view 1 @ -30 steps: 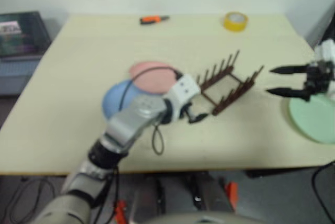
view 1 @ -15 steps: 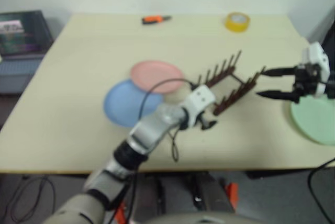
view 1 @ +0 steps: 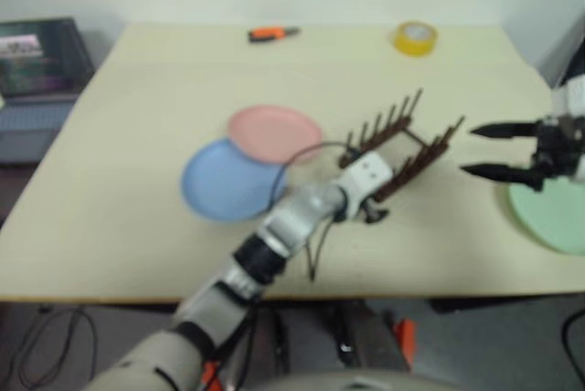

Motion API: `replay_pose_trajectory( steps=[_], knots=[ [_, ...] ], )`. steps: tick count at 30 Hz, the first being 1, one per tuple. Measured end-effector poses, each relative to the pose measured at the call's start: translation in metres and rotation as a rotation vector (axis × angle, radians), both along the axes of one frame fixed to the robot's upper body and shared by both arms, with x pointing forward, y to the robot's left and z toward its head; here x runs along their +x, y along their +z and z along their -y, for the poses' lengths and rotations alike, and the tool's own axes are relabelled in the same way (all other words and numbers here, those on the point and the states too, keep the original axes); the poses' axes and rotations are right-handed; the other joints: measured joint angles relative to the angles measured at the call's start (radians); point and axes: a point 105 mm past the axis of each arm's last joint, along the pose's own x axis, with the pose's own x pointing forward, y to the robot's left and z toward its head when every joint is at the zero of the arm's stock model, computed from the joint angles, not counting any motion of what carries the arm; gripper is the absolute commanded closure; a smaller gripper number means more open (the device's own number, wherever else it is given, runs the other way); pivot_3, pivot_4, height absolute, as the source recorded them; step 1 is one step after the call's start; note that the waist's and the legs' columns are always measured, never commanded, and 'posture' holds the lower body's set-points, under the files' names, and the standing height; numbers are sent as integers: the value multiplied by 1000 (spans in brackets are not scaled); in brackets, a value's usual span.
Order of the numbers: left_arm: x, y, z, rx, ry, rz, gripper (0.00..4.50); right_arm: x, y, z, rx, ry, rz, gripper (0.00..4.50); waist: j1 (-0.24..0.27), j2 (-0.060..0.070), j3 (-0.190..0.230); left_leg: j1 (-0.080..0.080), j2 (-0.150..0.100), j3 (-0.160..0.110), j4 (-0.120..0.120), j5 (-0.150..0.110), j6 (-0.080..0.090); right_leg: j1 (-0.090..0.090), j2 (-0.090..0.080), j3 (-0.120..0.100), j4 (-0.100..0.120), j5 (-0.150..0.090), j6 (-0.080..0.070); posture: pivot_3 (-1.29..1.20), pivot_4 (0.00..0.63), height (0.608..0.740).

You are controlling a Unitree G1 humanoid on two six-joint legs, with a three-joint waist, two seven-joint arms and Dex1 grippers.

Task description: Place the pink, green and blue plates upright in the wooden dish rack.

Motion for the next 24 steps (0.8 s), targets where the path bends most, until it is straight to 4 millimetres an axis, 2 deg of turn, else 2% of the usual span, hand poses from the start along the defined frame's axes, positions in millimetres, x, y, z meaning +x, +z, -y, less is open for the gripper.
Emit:
replay_pose_trajectory(
  steps=[6,9,16,17,19,24],
  knots=[
    [4,-1,12,4,-31,32,0,-9,2,4,5,-36,7,658,-2,0,0,0,0,-1,0,0,0,0,0,-1,0,0,0,0,150,740],
    [6,-2,14,4,-39,52,576,-13,0,6,0,-47,-5,609,0,0,0,0,-1,-2,0,0,0,2,0,-1,-1,0,0,0,150,740],
    [8,-3,18,16,-61,76,2887,-17,-4,14,-4,-88,-14,609,-3,0,0,0,-1,-3,0,0,0,5,0,-2,-7,0,0,0,150,740],
    [10,-4,17,16,-51,76,3331,-17,-4,14,-4,-91,-13,609,-2,1,0,0,-1,-4,0,0,0,6,0,-2,-8,0,0,0,150,740],
    [12,-3,17,12,-54,81,3482,-17,-4,13,-7,-89,-9,609,-2,1,0,0,-1,-5,-1,0,1,7,0,-3,-10,0,0,0,150,740],
    [16,-3,16,14,-48,90,3482,-17,-4,12,-13,-93,-1,609,-2,1,0,0,-1,-5,-1,-1,2,7,0,-3,-12,1,1,0,150,740]
  ],
)
